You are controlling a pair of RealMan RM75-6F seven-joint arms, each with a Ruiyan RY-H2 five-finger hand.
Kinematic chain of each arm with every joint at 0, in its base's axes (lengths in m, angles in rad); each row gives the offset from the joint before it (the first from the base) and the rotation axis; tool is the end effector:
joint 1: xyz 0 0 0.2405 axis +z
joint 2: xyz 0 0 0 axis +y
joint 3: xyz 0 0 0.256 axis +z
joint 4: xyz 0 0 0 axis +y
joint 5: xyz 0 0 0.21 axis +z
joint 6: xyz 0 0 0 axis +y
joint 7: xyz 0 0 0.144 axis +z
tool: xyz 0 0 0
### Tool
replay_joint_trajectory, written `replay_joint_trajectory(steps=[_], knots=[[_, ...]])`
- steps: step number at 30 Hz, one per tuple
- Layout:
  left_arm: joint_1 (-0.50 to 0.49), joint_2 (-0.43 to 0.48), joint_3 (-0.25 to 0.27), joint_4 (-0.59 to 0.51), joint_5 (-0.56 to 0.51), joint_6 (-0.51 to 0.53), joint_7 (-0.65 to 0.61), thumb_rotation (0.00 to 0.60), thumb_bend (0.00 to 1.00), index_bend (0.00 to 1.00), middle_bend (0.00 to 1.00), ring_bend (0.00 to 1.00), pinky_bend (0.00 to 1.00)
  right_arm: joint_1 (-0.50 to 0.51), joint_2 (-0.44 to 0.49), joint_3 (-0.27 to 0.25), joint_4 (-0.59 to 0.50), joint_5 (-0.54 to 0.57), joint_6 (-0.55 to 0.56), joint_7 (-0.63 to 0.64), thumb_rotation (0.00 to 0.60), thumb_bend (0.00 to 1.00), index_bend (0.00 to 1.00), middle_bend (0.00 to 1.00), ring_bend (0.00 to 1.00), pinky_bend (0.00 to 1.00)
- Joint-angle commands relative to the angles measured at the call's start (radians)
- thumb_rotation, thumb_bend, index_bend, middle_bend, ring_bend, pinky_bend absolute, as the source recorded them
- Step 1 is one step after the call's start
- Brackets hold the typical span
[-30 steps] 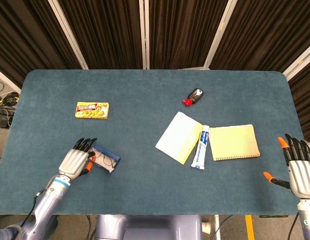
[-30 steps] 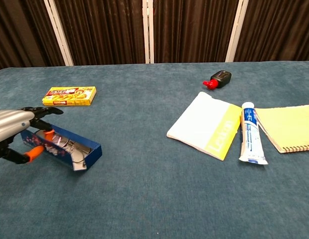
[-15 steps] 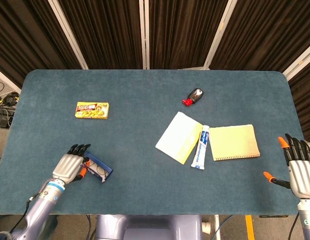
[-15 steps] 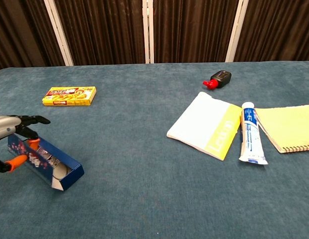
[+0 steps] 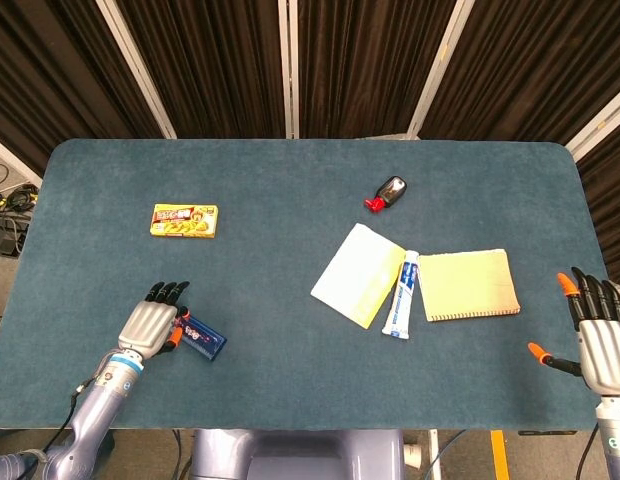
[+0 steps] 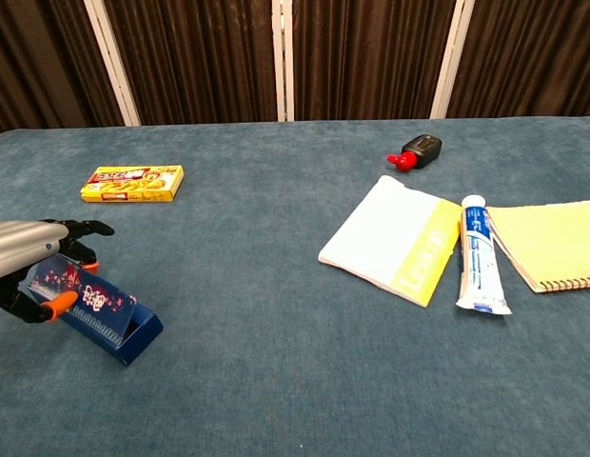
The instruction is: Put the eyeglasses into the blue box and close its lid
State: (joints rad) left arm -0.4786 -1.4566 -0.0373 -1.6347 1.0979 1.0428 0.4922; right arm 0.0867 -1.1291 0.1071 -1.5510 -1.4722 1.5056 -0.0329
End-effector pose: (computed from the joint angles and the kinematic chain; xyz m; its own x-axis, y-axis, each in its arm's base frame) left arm -0.2323 0.2572 -0.0054 0.4976 0.3966 0.7714 0.8674 -0.2220 -0.4453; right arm -0.3191 -0.1940 0.1748 0.4632 0.0793 0.8827 -0.8861 0.0247 0.4628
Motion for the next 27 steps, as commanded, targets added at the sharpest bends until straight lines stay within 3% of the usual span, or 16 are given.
replay_joint_trajectory(steps=[1,3,9,16,20,27], knots=[[0.002,0.002,-0.004,0.006,0.032,0.015,-0.036,0.600,0.43,0.04,0.00,0.00,0.00,0.000,0.000,0.000,0.000,0.000,0.000,0.000,0.600,0.00,0.00,0.00,0.00,0.00],[0.005,0.004,-0.009,0.011,0.054,0.031,-0.058,0.600,0.42,0.00,0.00,0.00,0.00,0.001,-0.001,0.000,0.001,0.000,-0.001,-0.001,0.600,0.00,0.00,0.00,0.00,0.00],[0.005,0.029,-0.016,0.007,0.109,0.044,-0.125,0.600,0.38,0.00,0.00,0.00,0.00,0.000,-0.002,0.000,-0.001,0.000,0.000,-0.004,0.600,0.00,0.00,0.00,0.00,0.00],[-0.035,0.114,0.037,-0.008,0.109,-0.097,-0.133,0.600,0.29,0.00,0.00,0.00,0.00,0.000,-0.001,0.000,-0.002,0.001,-0.001,-0.005,0.600,0.00,0.00,0.00,0.00,0.00],[-0.045,0.087,0.044,0.033,0.111,-0.117,-0.139,0.600,0.20,0.00,0.00,0.00,0.00,0.001,-0.002,-0.001,-0.002,0.000,-0.001,-0.009,0.600,0.00,0.00,0.00,0.00,0.00],[-0.049,0.017,0.042,0.118,0.134,-0.109,-0.162,0.600,0.20,0.03,0.00,0.00,0.00,0.001,-0.003,0.001,0.001,0.006,-0.003,-0.006,0.600,0.00,0.00,0.00,0.00,0.00]])
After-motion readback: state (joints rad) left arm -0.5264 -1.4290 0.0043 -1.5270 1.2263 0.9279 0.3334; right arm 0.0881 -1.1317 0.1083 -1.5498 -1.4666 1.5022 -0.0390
